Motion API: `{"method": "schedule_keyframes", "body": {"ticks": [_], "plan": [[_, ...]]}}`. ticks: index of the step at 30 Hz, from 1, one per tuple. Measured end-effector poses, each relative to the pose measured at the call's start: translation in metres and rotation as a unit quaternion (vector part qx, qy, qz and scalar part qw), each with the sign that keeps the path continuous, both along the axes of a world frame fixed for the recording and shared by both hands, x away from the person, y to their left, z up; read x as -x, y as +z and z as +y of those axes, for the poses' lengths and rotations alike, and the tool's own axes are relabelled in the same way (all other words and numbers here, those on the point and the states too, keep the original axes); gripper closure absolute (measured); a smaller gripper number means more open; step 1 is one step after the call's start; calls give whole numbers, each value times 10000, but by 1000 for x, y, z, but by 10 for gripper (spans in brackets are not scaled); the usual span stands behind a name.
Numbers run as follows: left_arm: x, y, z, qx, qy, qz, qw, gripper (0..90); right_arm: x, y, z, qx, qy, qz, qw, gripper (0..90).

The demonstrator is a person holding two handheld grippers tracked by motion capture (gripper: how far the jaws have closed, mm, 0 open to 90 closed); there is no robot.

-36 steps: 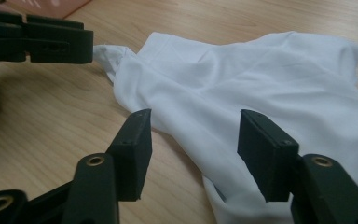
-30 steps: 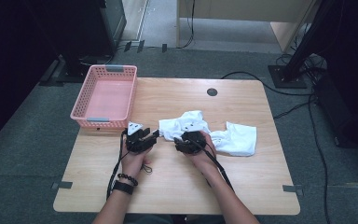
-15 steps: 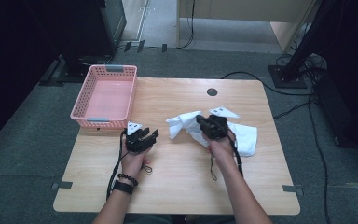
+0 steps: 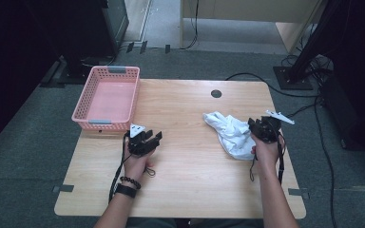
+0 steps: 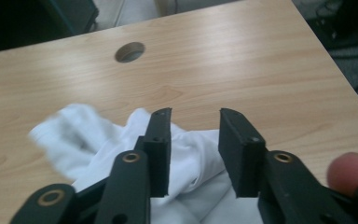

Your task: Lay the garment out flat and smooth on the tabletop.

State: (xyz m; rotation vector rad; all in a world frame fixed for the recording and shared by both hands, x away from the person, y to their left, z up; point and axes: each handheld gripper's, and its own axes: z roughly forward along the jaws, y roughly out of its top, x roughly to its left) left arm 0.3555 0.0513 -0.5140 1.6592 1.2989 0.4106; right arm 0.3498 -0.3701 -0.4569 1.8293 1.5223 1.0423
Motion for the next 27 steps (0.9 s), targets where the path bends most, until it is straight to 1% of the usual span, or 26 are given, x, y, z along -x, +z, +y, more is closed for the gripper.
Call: {"method": "schedule_keyframes", "body": {"ticks": [1, 3, 5, 6, 7, 8, 10, 11, 12, 13, 15, 17, 19, 21, 23, 24, 25, 26, 27], "plan": [[0, 0, 0, -11, 1, 2, 10000, 541, 2, 2, 6, 102, 156, -85, 9998, 616], [0, 0, -1, -22, -5, 1, 10000, 541, 2, 6, 19, 201, 585, -205, 9979, 587], [0, 0, -1, -30, -16, 4, 10000, 541, -2, 6, 32, 313, 954, -167, 9948, 564], [0, 0, -1, -29, -15, 8, 10000, 541, -5, 4, 37, 337, 1142, -66, 9929, 543], [0, 0, -1, -29, -17, 11, 10000, 541, -9, 0, 42, 354, 1292, 134, 9909, 528], [0, 0, -1, -35, -19, 14, 10000, 541, -14, -6, 45, 398, 1355, 363, 9893, 521], [0, 0, -1, -37, -24, 16, 10000, 541, -21, -20, 49, 535, 1260, 827, 9871, 535], [0, 0, -1, -40, -28, 15, 10000, 542, -23, -26, 49, 531, 1251, 1036, 9853, 611], [0, 0, -1, -35, -32, 13, 10000, 542, -23, -32, 50, 495, 1294, 1135, 9838, 681], [0, 0, -1, -27, -34, 14, 10000, 542, -21, -37, 51, 489, 1386, 1153, 9824, 728], [0, 0, -1, -5, -42, 15, 10000, 543, -16, -41, 54, 560, 1479, 1059, 9817, 789], [0, 0, -1, 0, -46, 12, 10000, 543, -11, -41, 57, 466, 1627, 1051, 9800, 825], [0, -1, -1, 1, -65, 6, 10000, 542, -6, -42, 63, 298, 1732, 1067, 9786, 832], [0, -1, -1, 0, -111, 10, 9999, 541, 1, -43, 75, 256, 1785, 1018, 9783, 833], [0, -1, -2, 9, -154, 11, 9999, 537, 10, -44, 92, 235, 1847, 953, 9779, 832], [0, -1, -2, 11, -159, 7, 9999, 528, 15, -44, 101, 178, 1901, 925, 9772, 832], [0, -1, -2, 11, -170, 15, 9999, 526, 18, -45, 110, 55, 1964, 909, 9763, 833], [0, -1, -2, 16, -178, 20, 9998, 525, 22, -45, 118, -142, 2032, 905, 9749, 835], [0, -1, -2, 7, -183, 24, 9998, 525, 24, -45, 126, -360, 2113, 885, 9727, 841]]}}
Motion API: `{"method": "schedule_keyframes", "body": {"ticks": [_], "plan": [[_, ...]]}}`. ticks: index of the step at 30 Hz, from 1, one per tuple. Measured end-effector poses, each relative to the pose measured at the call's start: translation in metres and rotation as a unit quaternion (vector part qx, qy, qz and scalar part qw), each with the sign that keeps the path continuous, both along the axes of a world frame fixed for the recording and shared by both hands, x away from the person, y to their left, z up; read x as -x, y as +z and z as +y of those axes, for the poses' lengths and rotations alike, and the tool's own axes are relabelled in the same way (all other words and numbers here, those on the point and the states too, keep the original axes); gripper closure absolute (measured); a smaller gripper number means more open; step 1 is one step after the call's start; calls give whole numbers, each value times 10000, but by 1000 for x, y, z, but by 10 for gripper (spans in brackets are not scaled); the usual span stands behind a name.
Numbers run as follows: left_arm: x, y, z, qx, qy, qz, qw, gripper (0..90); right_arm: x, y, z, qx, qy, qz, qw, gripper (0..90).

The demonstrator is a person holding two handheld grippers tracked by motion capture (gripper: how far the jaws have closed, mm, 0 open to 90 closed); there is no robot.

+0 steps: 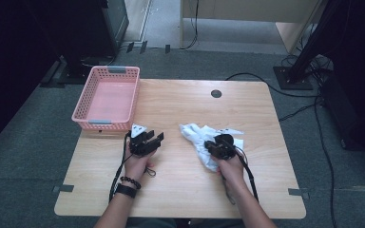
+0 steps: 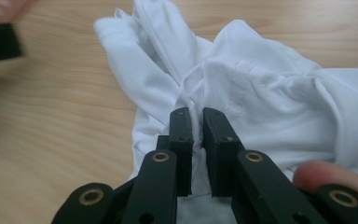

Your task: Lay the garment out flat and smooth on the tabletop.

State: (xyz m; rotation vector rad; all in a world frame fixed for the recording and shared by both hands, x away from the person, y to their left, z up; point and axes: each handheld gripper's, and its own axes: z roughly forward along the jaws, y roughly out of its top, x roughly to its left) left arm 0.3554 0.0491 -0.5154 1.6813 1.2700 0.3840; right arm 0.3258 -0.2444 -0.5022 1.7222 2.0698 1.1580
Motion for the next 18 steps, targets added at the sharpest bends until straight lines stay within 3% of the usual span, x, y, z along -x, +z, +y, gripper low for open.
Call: {"method": "schedule_keyframes", "body": {"ticks": [3, 6, 8, 12, 15, 16, 17, 18], "plan": [[0, 0, 0, -9, -21, 6, 10000, 523, 4, 6, 15, -732, 203, -4, 9971, 853], [1, 0, -1, -11, -30, 7, 10000, 519, 1, 20, 16, -1126, 348, -140, 9929, 860], [1, 0, -1, -36, -58, 9, 10000, 507, -1, 30, 9, -1132, 308, -279, 9927, 861], [2, 0, -3, -103, -100, 3, 9999, 491, -6, 46, -21, -1758, 285, -334, 9834, 859], [2, 0, -3, -62, -94, 54, 9999, 482, -6, 56, -45, -1688, -56, -557, 9841, 860], [2, 0, -3, -54, -97, 60, 9999, 480, -6, 59, -53, -1426, -275, -670, 9871, 858], [3, 1, -3, -74, -109, 52, 9999, 478, -6, 60, -60, -819, -556, -803, 9918, 850], [3, 1, -4, -79, -121, 39, 9999, 477, -7, 59, -67, -305, -845, -843, 9924, 824]]}}
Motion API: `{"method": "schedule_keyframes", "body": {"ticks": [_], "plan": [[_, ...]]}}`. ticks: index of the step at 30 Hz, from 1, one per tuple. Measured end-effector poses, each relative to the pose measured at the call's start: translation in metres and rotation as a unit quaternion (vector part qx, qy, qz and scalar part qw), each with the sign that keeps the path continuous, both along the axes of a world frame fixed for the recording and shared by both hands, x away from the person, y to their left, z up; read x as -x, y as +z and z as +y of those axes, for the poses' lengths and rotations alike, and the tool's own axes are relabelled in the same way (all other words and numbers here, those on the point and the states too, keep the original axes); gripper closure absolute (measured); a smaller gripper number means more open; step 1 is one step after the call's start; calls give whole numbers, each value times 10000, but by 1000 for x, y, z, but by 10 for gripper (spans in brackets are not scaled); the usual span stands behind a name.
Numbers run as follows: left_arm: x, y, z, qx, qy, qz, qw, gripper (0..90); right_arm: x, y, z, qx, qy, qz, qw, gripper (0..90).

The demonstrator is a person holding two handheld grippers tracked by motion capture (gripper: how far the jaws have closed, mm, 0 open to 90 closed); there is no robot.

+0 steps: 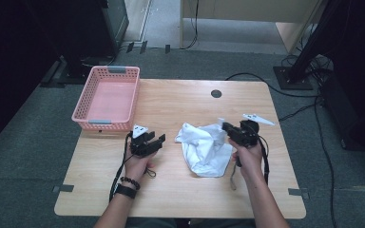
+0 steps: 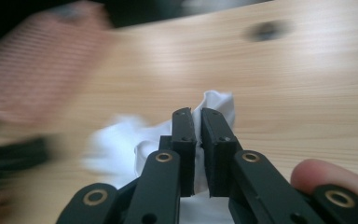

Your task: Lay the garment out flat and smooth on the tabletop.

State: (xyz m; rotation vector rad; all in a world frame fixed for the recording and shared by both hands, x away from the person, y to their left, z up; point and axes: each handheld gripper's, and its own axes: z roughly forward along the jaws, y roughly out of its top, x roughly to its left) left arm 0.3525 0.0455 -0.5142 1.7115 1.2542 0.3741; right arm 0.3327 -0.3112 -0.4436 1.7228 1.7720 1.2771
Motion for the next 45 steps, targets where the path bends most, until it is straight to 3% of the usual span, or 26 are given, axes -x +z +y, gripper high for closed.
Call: {"method": "schedule_keyframes", "body": {"ticks": [2, 3, 5, 7, 11, 15, 18, 20, 22, 24, 28, 29, 31, 33, 35, 37, 39, 41, 42, 45], "plan": [[1, 1, -2, -11, 10, 19, 10000, 477, -1, -6, -15, 386, -467, 169, 9980, 782], [1, 2, -3, 45, -13, 87, 10000, 477, 0, -9, -21, 380, -506, 210, 9978, 761], [3, 2, -10, 220, -111, 251, 9994, 476, 1, -13, -25, 170, -262, 185, 9993, 713], [5, 3, -23, 84, -213, 213, 9995, 474, 1, -14, -23, 15, -55, 170, 9998, 664], [2, 7, -51, -222, -447, 173, 9986, 426, -7, -18, -9, 183, 274, 179, 9993, 528], [-1, 8, -75, -595, -563, 129, 9966, 417, -24, -35, 6, 797, 329, 423, 9954, 502], [-3, 4, -82, -876, -459, 112, 9950, 585, -38, -53, 7, 1115, 351, 634, 9911, 598], [-5, 1, -80, -957, -362, 129, 9947, 753, -43, -64, 6, 1198, 508, 717, 9889, 773], [-6, 1, -71, -892, -290, 133, 9955, 897, -41, -66, 3, 1352, 595, 600, 9872, 876], [-9, 5, -59, -791, -156, 95, 9967, 900, -37, -62, -2, 1316, 585, 471, 9884, 887], [-17, 14, -33, -395, 86, 144, 9991, 900, -30, -46, -22, 1079, 216, 289, 9935, 888], [-18, 17, -30, -478, 197, 99, 9986, 900, -27, -43, -27, 969, 160, 226, 9949, 891], [-18, 22, -21, -361, 280, 37, 9989, 900, -23, -37, -35, 1116, -106, 159, 9936, 891], [-16, 27, -15, -118, 234, -94, 9996, 900, -18, -32, -45, 935, -223, 40, 9954, 891], [-12, 32, -12, -191, 259, -290, 9991, 876, -14, -28, -52, 981, -282, -10, 9948, 891], [-11, 34, -5, -122, 330, -295, 9989, 876, -10, -25, -58, 1062, -456, -75, 9933, 891], [-10, 34, 6, -180, 667, -270, 9972, 894, -5, -22, -68, 985, -721, -141, 9924, 890], [-9, 31, 18, -9, 851, -143, 9963, 896, 1, -22, -78, 877, -995, -131, 9911, 887], [-9, 30, 20, 71, 836, -81, 9964, 878, 2, -24, -82, 863, -1058, -90, 9906, 881], [-7, 25, 12, 190, 341, 43, 9992, 716, 3, -32, -90, 663, -862, 196, 9939, 746]]}}
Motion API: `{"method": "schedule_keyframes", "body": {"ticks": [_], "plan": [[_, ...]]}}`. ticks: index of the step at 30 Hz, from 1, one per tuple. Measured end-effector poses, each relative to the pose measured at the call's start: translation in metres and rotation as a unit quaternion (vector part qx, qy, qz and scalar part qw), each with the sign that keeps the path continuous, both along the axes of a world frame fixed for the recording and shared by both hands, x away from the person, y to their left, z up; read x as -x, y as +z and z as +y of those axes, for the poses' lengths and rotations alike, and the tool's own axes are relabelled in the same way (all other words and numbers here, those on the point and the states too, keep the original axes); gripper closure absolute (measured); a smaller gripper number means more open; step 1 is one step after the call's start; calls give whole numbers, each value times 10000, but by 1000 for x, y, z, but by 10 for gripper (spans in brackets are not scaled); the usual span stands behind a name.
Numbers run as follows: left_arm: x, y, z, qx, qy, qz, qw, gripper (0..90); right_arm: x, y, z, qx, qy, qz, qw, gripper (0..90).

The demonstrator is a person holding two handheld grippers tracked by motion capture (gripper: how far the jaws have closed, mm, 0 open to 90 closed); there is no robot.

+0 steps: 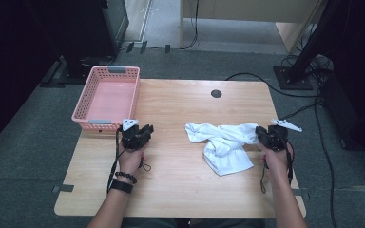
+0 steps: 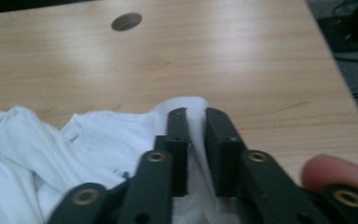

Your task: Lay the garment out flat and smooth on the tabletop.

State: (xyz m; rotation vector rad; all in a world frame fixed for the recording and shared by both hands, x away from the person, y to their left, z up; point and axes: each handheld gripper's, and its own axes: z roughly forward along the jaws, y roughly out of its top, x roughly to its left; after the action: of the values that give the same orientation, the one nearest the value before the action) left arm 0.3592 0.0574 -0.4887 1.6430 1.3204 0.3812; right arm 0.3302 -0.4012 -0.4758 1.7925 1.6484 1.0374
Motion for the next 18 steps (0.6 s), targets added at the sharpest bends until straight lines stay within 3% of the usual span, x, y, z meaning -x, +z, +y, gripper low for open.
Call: {"method": "schedule_keyframes", "body": {"ticks": [2, 6, 10, 13, 16, 18], "plan": [[2, -2, -13, -1, -261, 0, 9997, 633, 1, -3, 0, -59, -45, 5, 10000, 681], [2, -7, -44, -66, -653, 64, 9978, 566, 1, -2, 9, -135, 154, -130, 9997, 612], [1, -14, -79, -311, -921, 94, 9952, 523, -1, -2, 30, -37, 654, -82, 9978, 576], [-2, -20, -99, -366, -1020, 201, 9939, 524, -4, -8, 49, 80, 1232, 52, 9923, 543], [-3, -24, -109, -381, -1039, 284, 9934, 550, -8, -17, 63, 268, 1494, 268, 9880, 591], [-3, -26, -111, -466, -986, 299, 9936, 576, -9, -25, 67, 325, 1618, 395, 9855, 747]]}}
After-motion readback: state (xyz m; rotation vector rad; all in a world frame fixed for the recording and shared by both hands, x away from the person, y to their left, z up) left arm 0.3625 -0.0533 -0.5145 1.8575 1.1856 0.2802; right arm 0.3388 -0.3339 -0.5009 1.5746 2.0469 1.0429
